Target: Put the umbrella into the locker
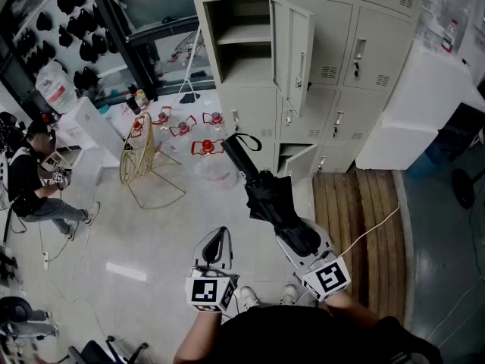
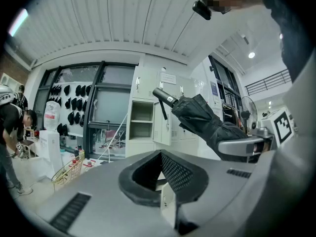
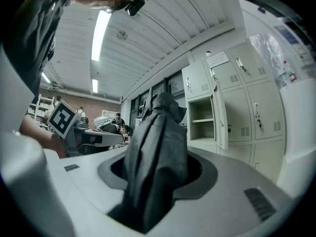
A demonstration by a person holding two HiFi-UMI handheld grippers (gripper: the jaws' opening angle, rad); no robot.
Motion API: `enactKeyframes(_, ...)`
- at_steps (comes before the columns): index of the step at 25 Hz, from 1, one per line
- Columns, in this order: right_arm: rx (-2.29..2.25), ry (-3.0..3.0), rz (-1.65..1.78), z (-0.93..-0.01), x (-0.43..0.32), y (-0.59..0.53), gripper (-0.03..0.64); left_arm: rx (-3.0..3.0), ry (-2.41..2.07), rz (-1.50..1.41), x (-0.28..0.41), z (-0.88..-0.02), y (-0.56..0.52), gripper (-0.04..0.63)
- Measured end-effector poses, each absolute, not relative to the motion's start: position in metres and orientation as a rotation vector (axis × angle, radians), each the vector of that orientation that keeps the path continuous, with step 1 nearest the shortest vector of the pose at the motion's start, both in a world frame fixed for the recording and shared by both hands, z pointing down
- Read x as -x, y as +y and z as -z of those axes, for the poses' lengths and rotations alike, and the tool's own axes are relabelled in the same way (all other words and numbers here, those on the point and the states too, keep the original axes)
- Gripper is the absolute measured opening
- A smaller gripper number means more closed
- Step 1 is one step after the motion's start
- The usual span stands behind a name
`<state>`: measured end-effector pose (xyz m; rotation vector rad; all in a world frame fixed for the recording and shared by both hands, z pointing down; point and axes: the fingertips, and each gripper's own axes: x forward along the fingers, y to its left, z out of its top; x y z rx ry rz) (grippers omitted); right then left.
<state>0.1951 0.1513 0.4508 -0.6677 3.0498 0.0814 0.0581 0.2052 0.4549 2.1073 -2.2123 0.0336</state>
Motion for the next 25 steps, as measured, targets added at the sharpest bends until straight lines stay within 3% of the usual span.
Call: enactKeyframes(25,0.647,2.979,-0.108,-0.413,-0.172,0.184,0.216,-2.126,-2.229,-0.041,-0.029,-0.447,0.237,-0.003)
